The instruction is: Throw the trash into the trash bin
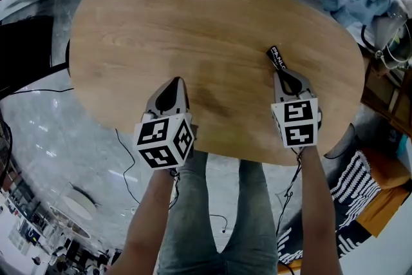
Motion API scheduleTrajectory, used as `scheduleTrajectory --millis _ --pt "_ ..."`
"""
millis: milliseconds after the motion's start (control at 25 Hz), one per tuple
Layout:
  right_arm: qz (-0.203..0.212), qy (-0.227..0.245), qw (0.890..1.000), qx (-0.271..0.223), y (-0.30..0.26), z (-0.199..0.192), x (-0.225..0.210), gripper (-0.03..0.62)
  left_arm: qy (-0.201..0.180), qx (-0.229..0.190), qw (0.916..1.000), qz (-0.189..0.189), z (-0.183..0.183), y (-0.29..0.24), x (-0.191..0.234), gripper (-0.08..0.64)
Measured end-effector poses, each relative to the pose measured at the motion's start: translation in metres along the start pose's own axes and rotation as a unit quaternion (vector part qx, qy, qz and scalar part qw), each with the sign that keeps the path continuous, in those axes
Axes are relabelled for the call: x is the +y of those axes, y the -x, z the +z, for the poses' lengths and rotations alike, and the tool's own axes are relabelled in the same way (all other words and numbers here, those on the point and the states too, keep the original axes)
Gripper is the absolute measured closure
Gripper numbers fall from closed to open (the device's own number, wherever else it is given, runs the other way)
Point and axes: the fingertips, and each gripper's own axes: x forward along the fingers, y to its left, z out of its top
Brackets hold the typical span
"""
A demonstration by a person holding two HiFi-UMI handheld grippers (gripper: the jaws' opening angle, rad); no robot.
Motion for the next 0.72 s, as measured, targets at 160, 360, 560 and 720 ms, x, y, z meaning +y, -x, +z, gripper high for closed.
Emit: scheduleTrajectory --millis 160,360,560,720 --pt "-0.005 -0.008 1.0 -0.007 0.009 0.0 0.002 0.584 -0.007 -0.003 1.0 -0.005 0.002 0.004 -0.004 0.546" --pt "-0.016 -0.028 0.999 -0.022 0.029 0.0 0.0 0.584 -0.029 -0.004 0.9994 -0.017 0.007 0.012 -0.016 0.547" --pt "-0.038 -0.057 0.997 -0.04 0.057 -0.011 -0.015 0.584 -0.058 -0.006 0.9976 -0.037 0.013 0.018 -0.044 0.546" --pt "-0.062 -0.102 0.992 -0.05 0.085 -0.033 -0.035 0.584 -0.084 -0.006 0.9946 -0.061 0.013 0.018 -0.079 0.546"
